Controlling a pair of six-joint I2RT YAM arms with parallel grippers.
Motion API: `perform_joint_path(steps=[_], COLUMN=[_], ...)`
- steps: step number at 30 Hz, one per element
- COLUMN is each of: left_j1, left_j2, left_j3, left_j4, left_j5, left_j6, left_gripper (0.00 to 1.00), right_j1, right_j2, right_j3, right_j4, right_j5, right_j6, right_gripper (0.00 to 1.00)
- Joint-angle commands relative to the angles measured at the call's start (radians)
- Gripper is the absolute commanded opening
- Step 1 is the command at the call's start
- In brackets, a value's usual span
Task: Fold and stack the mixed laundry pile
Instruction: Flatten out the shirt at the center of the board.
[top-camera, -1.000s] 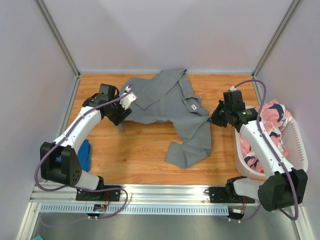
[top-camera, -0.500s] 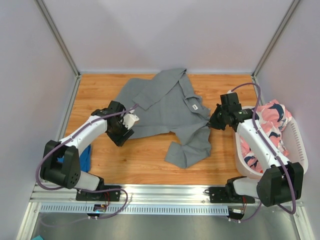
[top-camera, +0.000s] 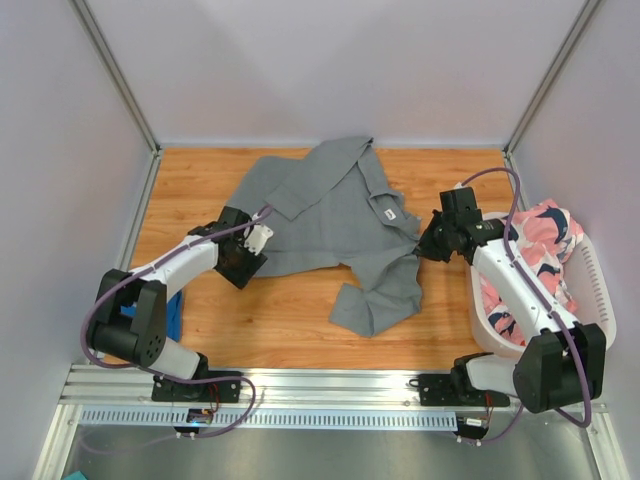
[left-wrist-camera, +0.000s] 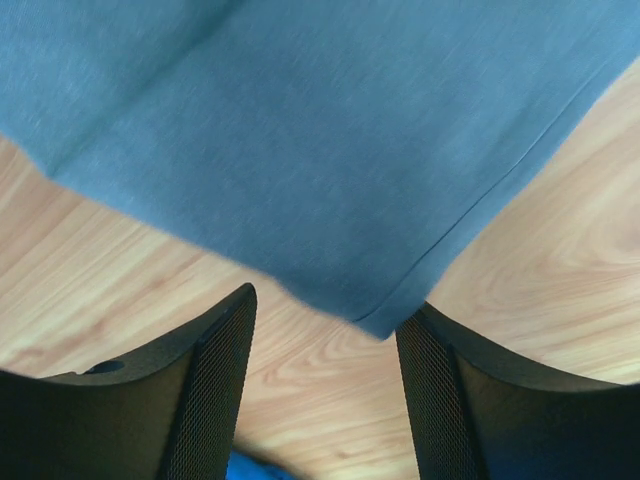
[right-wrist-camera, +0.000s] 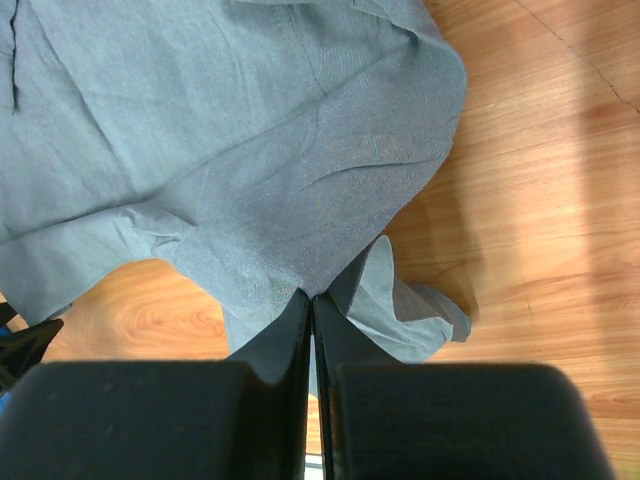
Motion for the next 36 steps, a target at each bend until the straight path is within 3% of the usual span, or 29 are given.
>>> perform_joint_path(steps=[1,5,8,9,11,14,15,16,20,21,26,27,31,36], left_j1=[-0.001,0.029,0.045,0.050,0.059,0.060,0.062,0.063,0.103,0.112,0.123,0.123,0.123,0.123], left_j2=[-0.038,-0.009,0.018,0.024,0.032,0.031,0.028,0.015,-0.067,-0.093,-0.267,-0.303,-0.386,-0.430], left_j3=[-0.016,-0.014,-0.002,0.001,0.001,0.002,0.001,0.005,0.113,0.152,0.505,0.600,0.806,0.975], left_j4=[0.065,0.073,0.079,0.085,0.098,0.093,0.089,0.084,-0.015,-0.093,-0.423,-0.538,-0.744,-0.830], left_j5=[0.161,0.208,0.179,0.141,0.111,0.064,0.038,0.001,-0.145,-0.156,-0.171,-0.173,-0.173,-0.223], left_j6=[-0.039,-0.059,-0.076,-0.076,-0.079,-0.067,-0.060,-0.048,0.112,0.153,0.401,0.453,0.513,0.539], left_gripper=[0.66,0.66,0.58,0.48,0.38,0.15,0.03,0.00,0.00,0.00,0.00,0.00,0.00,0.00], right_j1=[-0.001,-0.001,-0.002,-0.002,-0.001,-0.002,-0.001,-0.002,-0.001,-0.001,-0.001,0.001,-0.001,0.001], right_j2=[-0.033,-0.027,-0.027,-0.030,-0.033,-0.038,-0.043,-0.044,-0.050,-0.053,-0.090,-0.095,-0.112,-0.136], right_j3=[-0.014,-0.001,0.006,0.008,0.009,0.014,0.017,0.026,0.162,0.266,0.630,0.690,1.015,1.100], right_j4=[0.019,0.013,0.012,0.012,0.010,0.004,0.003,-0.005,-0.090,-0.117,-0.374,-0.413,-0.514,-0.444], right_j5=[0.019,0.020,0.023,0.023,0.026,0.036,0.042,0.045,0.057,0.057,0.002,-0.068,-0.328,-0.464], right_j6=[0.004,0.002,0.001,0.001,0.002,-0.002,-0.004,-0.008,-0.041,-0.051,-0.160,-0.182,-0.226,-0.159], right_gripper=[0.00,0.00,0.00,0.00,0.00,0.00,0.00,0.00,0.00,0.00,0.00,0.00,0.00,0.00])
